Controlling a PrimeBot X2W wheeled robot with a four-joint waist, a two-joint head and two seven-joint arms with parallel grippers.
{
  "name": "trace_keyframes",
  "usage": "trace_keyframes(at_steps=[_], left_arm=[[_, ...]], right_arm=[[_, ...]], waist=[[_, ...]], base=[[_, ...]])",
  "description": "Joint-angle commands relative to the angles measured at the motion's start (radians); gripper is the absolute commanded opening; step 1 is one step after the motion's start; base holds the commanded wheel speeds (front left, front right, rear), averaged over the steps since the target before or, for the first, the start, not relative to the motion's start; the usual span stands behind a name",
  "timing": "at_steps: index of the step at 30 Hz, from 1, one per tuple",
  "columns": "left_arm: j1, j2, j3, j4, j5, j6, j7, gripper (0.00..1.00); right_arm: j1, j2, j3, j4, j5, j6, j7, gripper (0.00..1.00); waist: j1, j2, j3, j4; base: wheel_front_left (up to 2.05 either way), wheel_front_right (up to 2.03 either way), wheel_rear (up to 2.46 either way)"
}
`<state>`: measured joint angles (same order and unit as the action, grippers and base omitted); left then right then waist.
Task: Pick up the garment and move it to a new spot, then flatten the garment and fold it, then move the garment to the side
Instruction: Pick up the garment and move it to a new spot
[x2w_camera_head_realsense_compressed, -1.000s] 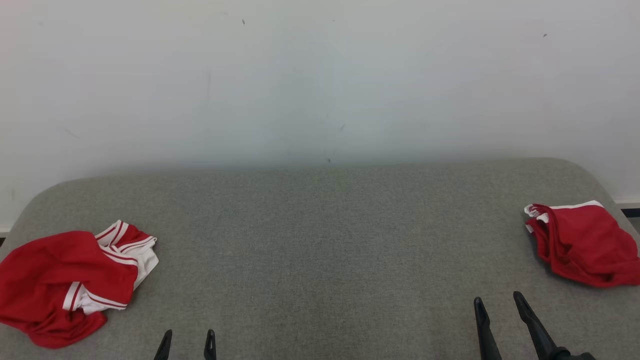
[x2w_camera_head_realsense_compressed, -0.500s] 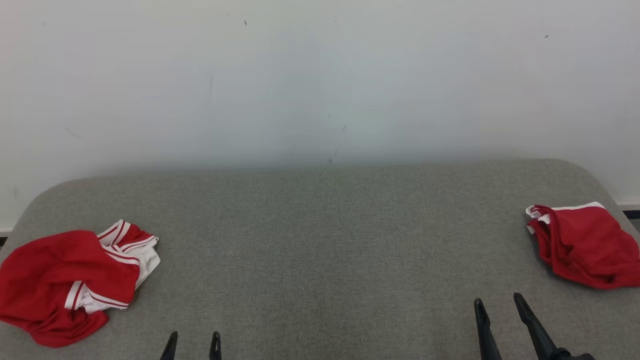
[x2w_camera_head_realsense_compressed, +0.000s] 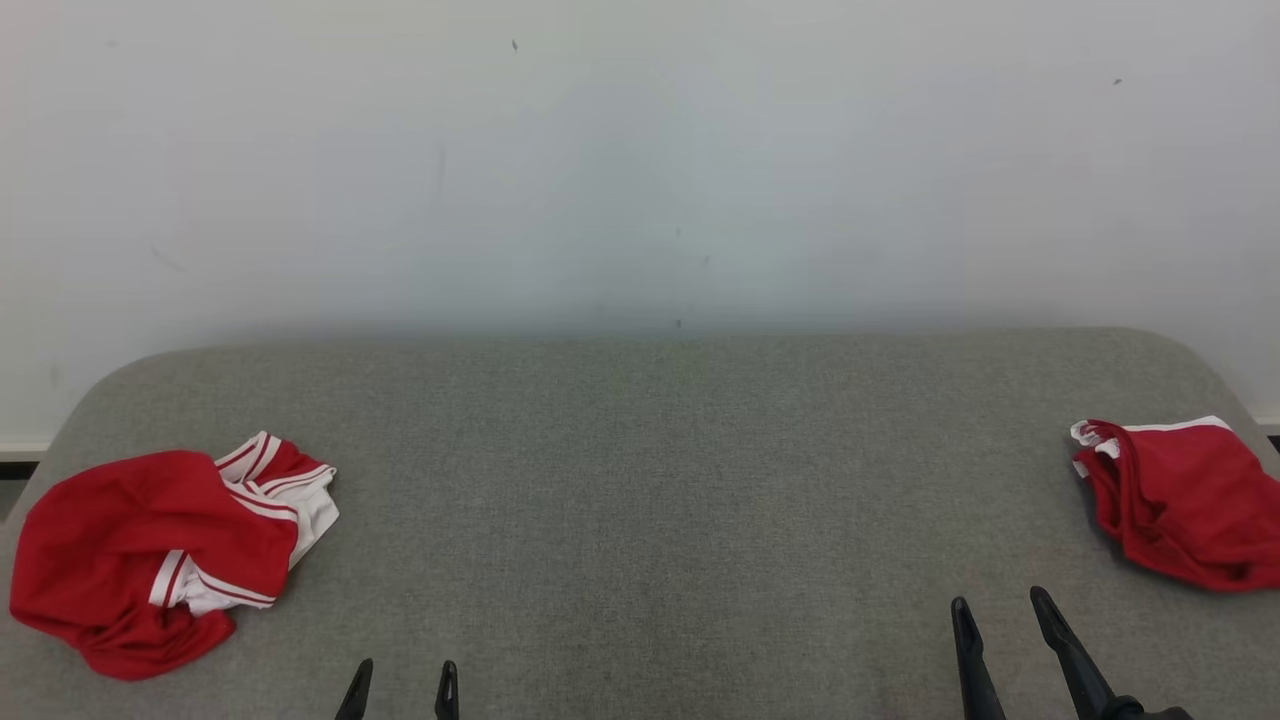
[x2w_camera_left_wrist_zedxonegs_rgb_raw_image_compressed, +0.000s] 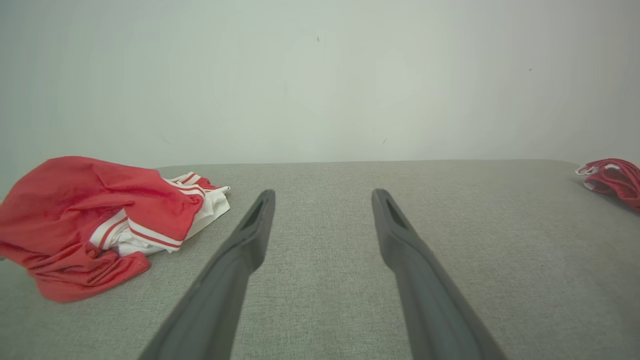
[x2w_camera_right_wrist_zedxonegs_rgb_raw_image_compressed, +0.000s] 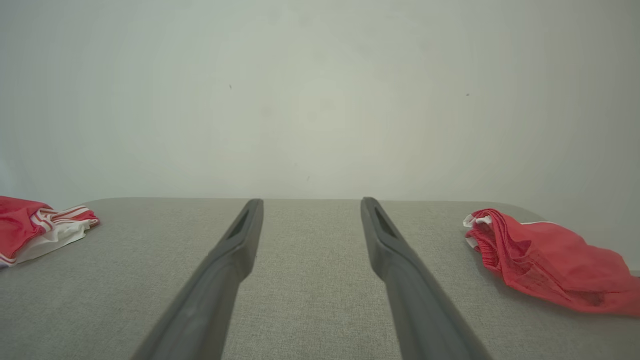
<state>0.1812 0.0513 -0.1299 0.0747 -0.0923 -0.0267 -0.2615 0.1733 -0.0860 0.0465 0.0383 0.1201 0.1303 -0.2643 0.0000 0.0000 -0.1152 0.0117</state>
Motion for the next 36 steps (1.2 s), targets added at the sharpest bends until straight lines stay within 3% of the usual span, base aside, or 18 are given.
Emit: trace_keyframes(at_steps=[1,9,27,36], left_arm=[[-0.013,-0.001,-0.002,0.003,0.004,-0.001,-0.003,1.00],[-0.017,-0.001,0.003,0.003,0.008,0.008,-0.003,1.00],[-0.036,-0.001,0.027,-0.024,0.013,0.025,-0.003,1.00],[-0.034,-0.002,0.024,-0.029,-0.001,0.040,-0.003,1.00]], right_arm=[[0.007,0.004,-0.004,-0.005,0.003,0.001,-0.002,1.00],[0.013,0.004,0.000,-0.006,0.009,0.001,-0.002,1.00],[-0.029,0.015,0.035,-0.006,0.014,0.001,-0.002,1.00],[-0.033,0.009,0.046,-0.004,0.017,0.001,-0.001,1.00]], waist=[[0.0000,0.0000,0.000,0.010],[0.0000,0.0000,0.007,0.069],[0.0000,0.0000,0.053,0.309],[0.0000,0.0000,0.058,0.399]], base=[[0.00,0.00,0.00],[0.00,0.00,0.00],[0.00,0.00,0.00],[0.00,0.00,0.00]])
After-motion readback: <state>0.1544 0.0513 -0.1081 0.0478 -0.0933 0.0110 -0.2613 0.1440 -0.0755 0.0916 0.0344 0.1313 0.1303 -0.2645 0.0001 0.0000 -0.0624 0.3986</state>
